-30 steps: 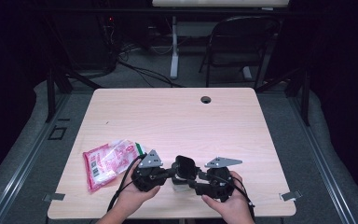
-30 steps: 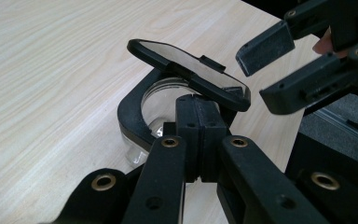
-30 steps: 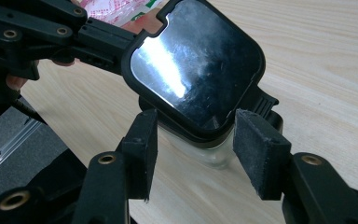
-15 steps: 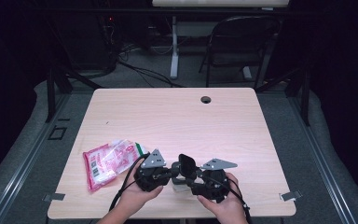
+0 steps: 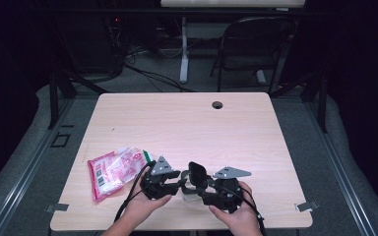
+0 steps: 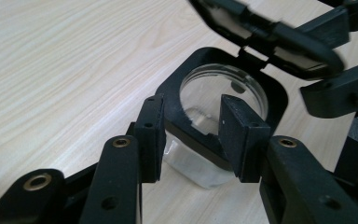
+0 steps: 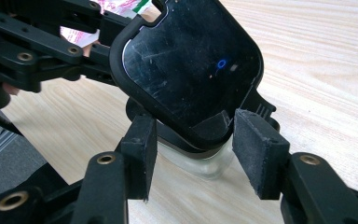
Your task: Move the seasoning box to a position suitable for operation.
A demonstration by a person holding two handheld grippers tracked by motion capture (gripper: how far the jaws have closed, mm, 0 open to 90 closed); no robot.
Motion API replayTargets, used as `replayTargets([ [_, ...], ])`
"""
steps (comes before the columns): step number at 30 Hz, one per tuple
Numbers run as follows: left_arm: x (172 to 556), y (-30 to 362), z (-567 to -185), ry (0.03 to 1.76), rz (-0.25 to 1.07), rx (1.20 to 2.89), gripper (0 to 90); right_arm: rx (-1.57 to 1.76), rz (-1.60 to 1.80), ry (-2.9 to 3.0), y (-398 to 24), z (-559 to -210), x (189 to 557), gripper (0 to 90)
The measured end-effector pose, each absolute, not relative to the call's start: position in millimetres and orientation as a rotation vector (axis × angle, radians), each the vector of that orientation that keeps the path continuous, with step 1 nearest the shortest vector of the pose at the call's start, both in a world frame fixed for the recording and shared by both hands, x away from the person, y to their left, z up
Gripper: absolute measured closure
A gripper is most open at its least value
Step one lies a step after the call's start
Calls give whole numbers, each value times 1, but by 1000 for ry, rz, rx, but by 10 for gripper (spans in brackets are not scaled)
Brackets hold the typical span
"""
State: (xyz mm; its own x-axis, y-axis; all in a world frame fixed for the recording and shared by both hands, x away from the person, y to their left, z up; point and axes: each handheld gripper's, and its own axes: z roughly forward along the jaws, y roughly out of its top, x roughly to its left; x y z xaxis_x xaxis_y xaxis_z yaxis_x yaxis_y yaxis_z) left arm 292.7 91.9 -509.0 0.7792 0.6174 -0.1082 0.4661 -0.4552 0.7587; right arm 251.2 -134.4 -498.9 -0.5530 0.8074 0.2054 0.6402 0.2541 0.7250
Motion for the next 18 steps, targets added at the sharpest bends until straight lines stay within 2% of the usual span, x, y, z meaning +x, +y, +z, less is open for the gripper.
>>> replayTargets([
  [8, 294, 92, -512, 810, 197, 2116, 612, 1364, 1185, 2303, -136, -499, 251, 517],
  [13, 295, 91, -513, 827, 178, 2111, 581, 1370, 1193, 2292, -136, -499, 251, 520],
  [18, 297, 88, -515, 825, 206, 2105, 591, 1366, 1182, 2293, -136, -499, 251, 521],
])
